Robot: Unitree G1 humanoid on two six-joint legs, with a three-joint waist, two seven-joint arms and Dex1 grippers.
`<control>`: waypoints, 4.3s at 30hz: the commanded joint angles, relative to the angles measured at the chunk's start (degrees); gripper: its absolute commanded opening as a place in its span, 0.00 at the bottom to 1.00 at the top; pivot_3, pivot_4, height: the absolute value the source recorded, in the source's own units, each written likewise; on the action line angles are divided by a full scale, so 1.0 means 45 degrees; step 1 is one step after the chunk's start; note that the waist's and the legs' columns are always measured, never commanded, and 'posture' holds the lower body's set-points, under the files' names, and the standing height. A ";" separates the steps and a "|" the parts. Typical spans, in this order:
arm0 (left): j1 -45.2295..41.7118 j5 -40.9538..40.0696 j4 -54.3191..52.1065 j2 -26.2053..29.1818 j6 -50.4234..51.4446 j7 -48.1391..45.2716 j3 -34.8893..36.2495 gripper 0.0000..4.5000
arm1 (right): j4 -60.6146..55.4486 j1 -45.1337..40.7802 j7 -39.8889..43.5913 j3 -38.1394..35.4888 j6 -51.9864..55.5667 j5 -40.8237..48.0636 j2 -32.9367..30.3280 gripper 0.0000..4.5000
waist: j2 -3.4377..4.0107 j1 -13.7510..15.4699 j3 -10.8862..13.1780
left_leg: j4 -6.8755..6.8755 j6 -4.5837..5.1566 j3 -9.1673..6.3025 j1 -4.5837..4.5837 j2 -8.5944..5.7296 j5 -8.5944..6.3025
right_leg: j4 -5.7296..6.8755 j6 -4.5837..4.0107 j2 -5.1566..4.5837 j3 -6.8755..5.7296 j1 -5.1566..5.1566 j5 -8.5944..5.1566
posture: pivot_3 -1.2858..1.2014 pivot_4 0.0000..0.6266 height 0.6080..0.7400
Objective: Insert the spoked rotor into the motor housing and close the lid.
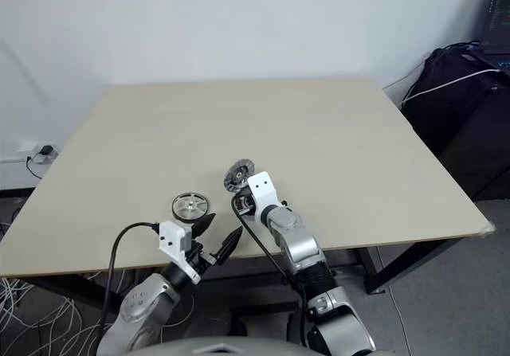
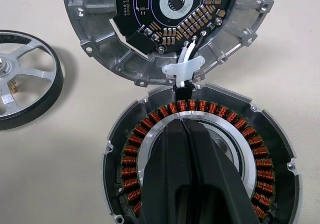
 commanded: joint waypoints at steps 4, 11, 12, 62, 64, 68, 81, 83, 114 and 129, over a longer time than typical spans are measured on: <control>-0.0226 -0.0031 -0.0086 -0.0101 -0.0229 -0.0023 -0.0005 1.00 | -0.0318 -0.0041 -0.0057 -0.0192 0.0029 0.0005 -0.0098 0.01 | -0.0001 0.0004 -0.0001 | 0.0000 0.0000 0.0000 0.0000 0.0000 0.0000 | 0.0000 0.0000 0.0001 0.0000 0.0001 0.0000 | 0.52 0.00 1.00; -0.0057 -0.0165 -0.0118 -0.0069 -0.0290 -0.0083 0.0128 1.00 | -0.1262 0.0468 0.0304 -0.0095 0.0636 0.0051 -0.0689 0.01 | -0.0004 0.0029 -0.0003 | 0.0000 0.0000 0.0000 -0.0002 -0.0001 0.0000 | -0.0003 0.0000 -0.0008 -0.0001 0.0001 0.0000 | 0.52 0.00 1.00; -0.0030 -0.0177 -0.0130 -0.0064 -0.0298 -0.0089 0.0135 1.00 | -0.1372 0.0525 0.0339 -0.0077 0.0711 0.0063 -0.0755 0.01 | -0.0004 0.0024 -0.0002 | 0.0000 0.0000 0.0001 -0.0002 -0.0002 0.0000 | -0.0005 0.0000 -0.0017 0.0002 0.0000 0.0000 | 0.52 0.00 1.00; -0.2275 -0.4899 0.4666 -0.2684 0.1920 0.1894 0.5759 1.00 | -0.6115 0.4480 0.0445 -0.0982 -0.0535 0.1637 -0.1401 0.01 | -0.0062 0.0163 -0.0035 | 0.0004 -0.0005 -0.0045 0.0034 0.0013 0.0003 | -0.0003 0.0030 -0.0056 -0.0028 0.0048 -0.0003 | 0.52 0.00 1.00; -0.2515 -0.5057 0.4980 -0.2678 0.1927 0.1556 0.5893 1.00 | -0.6092 0.4487 0.0439 -0.0972 -0.0543 0.1643 -0.1407 0.01 | -0.0056 0.0168 -0.0038 | 0.0005 -0.0007 -0.0048 0.0033 0.0013 0.0004 | -0.0002 0.0029 -0.0062 -0.0039 0.0049 0.0001 | 0.52 0.00 1.00; -0.2955 -0.5818 0.5507 -0.2777 0.2152 0.0703 0.6237 1.00 | -0.6075 0.4516 0.0428 -0.0955 -0.0536 0.1645 -0.1407 0.01 | -0.0047 0.0229 -0.0040 | 0.0005 -0.0009 -0.0062 0.0029 0.0013 0.0005 | -0.0002 0.0028 -0.0074 -0.0063 0.0053 0.0004 | 0.52 0.00 1.00; -0.3826 -0.6685 0.6490 -0.2913 0.3169 -0.0882 0.6649 1.00 | -0.6007 0.4628 0.0411 -0.0903 -0.0526 0.1648 -0.1376 0.01 | -0.0027 0.0652 -0.0031 | 0.0005 -0.0017 -0.0107 0.0011 0.0003 0.0009 | -0.0010 0.0016 -0.0103 -0.0128 0.0074 0.0012 | 0.52 0.00 1.00; -0.3904 -0.6579 0.6390 -0.2959 0.3234 -0.0652 0.6658 1.00 | -0.5999 0.4636 0.0413 -0.0900 -0.0528 0.1649 -0.1372 0.01 | -0.0024 0.0696 -0.0027 | 0.0005 -0.0017 -0.0112 0.0008 0.0004 0.0010 | -0.0009 0.0016 -0.0103 -0.0135 0.0074 0.0012 | 0.52 0.00 1.00; -0.3542 -0.7153 0.3941 -0.3668 0.4279 0.1892 0.6191 1.00 | -0.5941 0.4774 0.0331 -0.0839 -0.0533 0.1651 -0.1331 0.01 | -0.0141 0.0452 0.0063 | -0.0002 -0.0048 -0.0154 -0.0019 -0.0001 -0.0040 | -0.0050 -0.0057 -0.0056 -0.0135 0.0059 -0.0077 | 0.52 0.00 1.00; -0.3430 -0.7798 0.3748 -0.3775 0.4563 0.3729 0.6101 0.09 | -0.5938 0.4790 0.0262 -0.0933 -0.0530 0.1680 -0.1334 0.00 | -0.0150 0.0450 0.0062 | 0.0012 -0.0050 -0.0158 -0.0003 -0.0002 -0.0039 | -0.0032 -0.0057 -0.0045 -0.0139 0.0073 -0.0077 | 0.52 0.00 1.00</control>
